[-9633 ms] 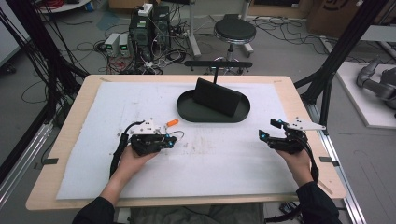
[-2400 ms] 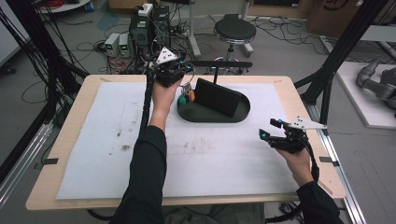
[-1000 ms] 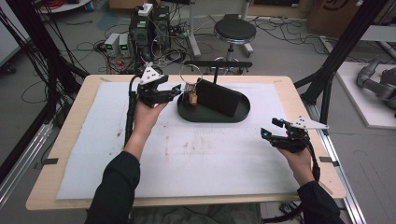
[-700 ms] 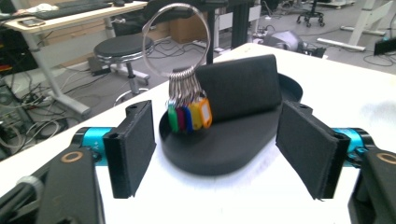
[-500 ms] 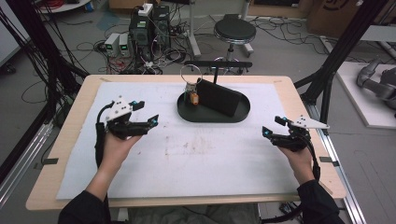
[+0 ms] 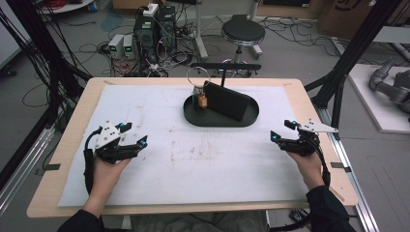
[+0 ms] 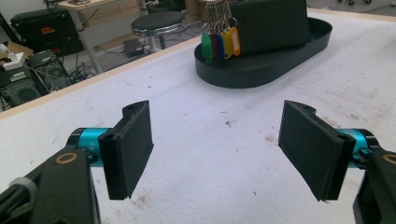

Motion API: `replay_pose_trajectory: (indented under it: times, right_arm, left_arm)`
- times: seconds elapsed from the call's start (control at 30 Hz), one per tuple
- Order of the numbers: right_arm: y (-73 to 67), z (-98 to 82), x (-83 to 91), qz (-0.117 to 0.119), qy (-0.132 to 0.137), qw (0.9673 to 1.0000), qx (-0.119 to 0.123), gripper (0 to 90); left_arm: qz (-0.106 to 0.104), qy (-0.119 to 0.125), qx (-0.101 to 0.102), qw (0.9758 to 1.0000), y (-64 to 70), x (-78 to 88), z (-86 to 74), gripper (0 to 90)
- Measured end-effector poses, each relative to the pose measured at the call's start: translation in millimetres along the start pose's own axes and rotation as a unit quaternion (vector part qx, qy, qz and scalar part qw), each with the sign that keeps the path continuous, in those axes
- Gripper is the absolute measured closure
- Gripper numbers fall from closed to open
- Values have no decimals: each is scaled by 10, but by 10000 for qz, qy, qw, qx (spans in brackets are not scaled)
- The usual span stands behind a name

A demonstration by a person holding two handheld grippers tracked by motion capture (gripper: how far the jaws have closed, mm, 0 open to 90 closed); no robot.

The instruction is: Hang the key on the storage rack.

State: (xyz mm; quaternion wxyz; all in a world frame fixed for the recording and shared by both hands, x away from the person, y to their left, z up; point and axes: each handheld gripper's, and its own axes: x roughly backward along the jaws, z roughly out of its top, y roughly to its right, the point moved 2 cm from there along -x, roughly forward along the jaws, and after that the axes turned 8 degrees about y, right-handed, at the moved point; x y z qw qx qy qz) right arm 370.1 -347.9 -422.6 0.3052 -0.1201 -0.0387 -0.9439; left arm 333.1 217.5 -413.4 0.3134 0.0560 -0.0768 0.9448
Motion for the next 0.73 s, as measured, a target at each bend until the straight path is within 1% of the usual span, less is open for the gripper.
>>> replay_pose_trajectory:
  times: [0.1, 0.2, 0.27, 0.47, 0.6, 0.73]
  right_arm:
    - [-13, -10, -17, 17, -54, 10000, 57, 208]
    - [-21, -19, -20, 39, -117, 9999, 27, 207]
    - [-19, -29, -17, 40, -107, 9999, 45, 207]
    - [-22, -47, -1, 63, -124, 9999, -31, 207]
    - [-20, -55, 12, 41, -114, 9999, -44, 207]
    - [-10, -77, -8, 15, -192, 9998, -23, 207]
  left_arm:
    - [-17, 54, -4, 10000, 4, -8, 6, 259]
    - [-6, 13, -23, 10000, 16, -30, 2, 259]
    - [-10, -1, -20, 10000, 26, -44, 1, 259]
    - [-49, 34, -31, 10000, 59, -79, 24, 258]
    - [-99, -8, 0, 10000, 63, -107, 9, 258]
    - [-115, -75, 40, 9999, 50, -136, -23, 258]
